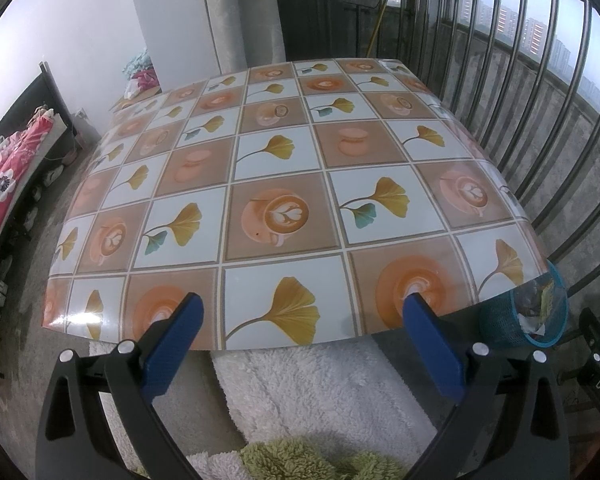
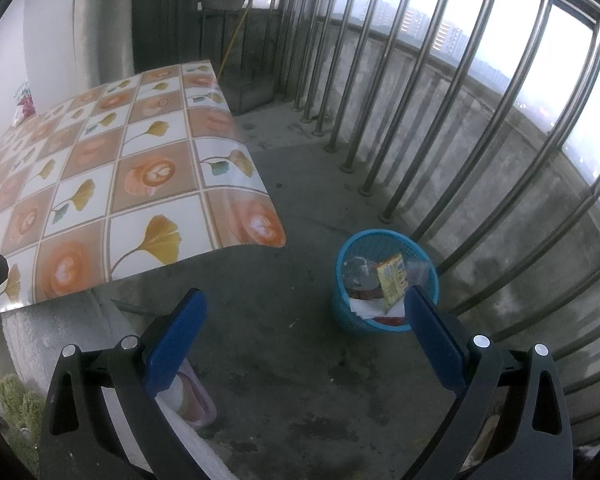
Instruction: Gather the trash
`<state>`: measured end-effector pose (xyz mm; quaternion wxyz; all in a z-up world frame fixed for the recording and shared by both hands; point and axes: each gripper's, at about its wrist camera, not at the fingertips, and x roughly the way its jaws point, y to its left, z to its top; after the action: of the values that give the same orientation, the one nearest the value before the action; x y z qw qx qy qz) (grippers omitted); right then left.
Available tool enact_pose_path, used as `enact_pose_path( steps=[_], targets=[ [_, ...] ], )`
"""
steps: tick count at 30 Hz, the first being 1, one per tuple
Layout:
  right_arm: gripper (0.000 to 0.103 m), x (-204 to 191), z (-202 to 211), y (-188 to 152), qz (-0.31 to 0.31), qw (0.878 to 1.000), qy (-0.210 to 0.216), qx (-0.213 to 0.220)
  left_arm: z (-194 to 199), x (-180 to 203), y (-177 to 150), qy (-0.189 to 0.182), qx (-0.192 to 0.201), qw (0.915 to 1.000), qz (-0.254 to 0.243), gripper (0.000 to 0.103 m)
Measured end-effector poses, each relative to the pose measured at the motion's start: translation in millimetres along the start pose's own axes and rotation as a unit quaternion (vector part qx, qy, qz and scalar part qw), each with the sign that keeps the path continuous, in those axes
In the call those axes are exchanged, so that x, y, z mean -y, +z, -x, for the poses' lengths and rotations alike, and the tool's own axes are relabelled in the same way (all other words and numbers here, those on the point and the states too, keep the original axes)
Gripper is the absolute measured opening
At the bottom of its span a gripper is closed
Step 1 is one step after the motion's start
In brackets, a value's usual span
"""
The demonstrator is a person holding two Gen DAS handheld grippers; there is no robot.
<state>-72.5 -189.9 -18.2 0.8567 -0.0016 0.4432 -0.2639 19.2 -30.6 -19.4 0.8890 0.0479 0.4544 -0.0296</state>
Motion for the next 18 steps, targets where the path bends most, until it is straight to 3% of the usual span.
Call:
enact_pose_path(
  steps=[18],
  targets=[
    [0.095, -0.6, 0.4, 0.5, 0.0, 1.0, 0.0, -0.001, -2.1, -2.1, -2.6, -0.001, -0.006, 1.0, 0.002, 0.098]
  ],
)
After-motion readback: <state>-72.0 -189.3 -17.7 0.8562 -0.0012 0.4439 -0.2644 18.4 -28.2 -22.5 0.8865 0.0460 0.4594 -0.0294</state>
